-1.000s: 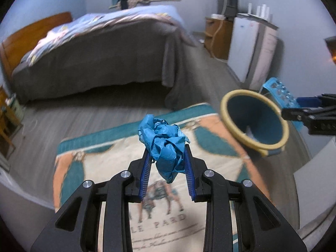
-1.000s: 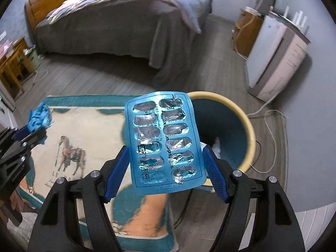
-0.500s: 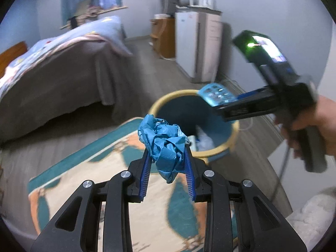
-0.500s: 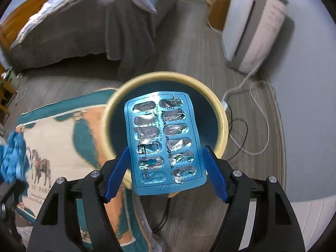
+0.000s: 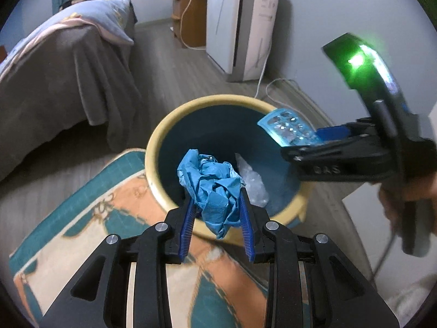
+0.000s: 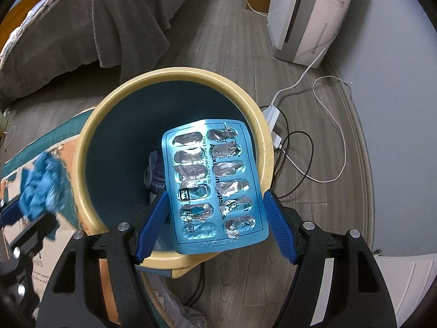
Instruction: Collect trash
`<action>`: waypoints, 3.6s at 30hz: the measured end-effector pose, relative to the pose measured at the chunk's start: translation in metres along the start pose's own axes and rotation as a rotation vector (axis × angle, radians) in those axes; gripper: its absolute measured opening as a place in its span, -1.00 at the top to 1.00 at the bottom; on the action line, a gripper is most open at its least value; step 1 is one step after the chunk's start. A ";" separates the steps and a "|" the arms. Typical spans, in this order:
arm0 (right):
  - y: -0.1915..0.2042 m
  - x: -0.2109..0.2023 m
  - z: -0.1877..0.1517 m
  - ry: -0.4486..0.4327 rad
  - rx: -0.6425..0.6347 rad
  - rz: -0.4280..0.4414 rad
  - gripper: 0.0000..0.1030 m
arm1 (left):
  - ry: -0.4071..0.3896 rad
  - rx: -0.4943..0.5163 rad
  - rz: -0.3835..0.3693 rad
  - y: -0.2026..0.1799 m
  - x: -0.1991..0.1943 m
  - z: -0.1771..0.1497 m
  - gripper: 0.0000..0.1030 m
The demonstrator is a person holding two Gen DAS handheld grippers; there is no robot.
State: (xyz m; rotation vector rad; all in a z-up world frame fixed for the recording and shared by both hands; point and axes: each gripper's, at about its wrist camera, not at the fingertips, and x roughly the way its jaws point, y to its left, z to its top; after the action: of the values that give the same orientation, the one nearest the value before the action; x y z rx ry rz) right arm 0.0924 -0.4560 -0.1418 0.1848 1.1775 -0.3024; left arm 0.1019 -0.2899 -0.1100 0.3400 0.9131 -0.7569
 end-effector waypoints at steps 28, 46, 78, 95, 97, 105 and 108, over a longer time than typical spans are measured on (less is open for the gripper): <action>0.003 -0.120 -0.050 -0.185 0.008 0.005 -0.89 | -0.127 -0.102 0.129 0.002 -0.109 -0.006 -0.90; -0.001 -0.135 -0.074 -0.253 0.064 0.023 -0.89 | -0.118 -0.065 0.247 -0.008 -0.119 -0.029 -0.90; 0.008 -0.138 -0.075 -0.266 0.007 -0.029 -0.89 | -0.125 -0.084 0.230 -0.007 -0.126 -0.029 -0.90; 0.010 -0.138 -0.075 -0.263 0.003 -0.032 -0.89 | -0.121 -0.088 0.229 -0.007 -0.124 -0.029 -0.90; 0.010 -0.138 -0.075 -0.263 0.003 -0.032 -0.89 | -0.122 -0.088 0.229 -0.007 -0.124 -0.029 -0.90; 0.011 -0.138 -0.076 -0.262 0.002 -0.033 -0.89 | -0.122 -0.087 0.228 -0.007 -0.124 -0.029 -0.90; 0.011 -0.138 -0.076 -0.261 0.003 -0.033 -0.89 | -0.121 -0.089 0.228 -0.007 -0.124 -0.029 -0.90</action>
State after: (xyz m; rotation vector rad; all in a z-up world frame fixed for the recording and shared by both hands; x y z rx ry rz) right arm -0.0186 -0.4042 -0.0427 0.1243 0.9219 -0.3459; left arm 0.0326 -0.2237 -0.0256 0.3105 0.7755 -0.5202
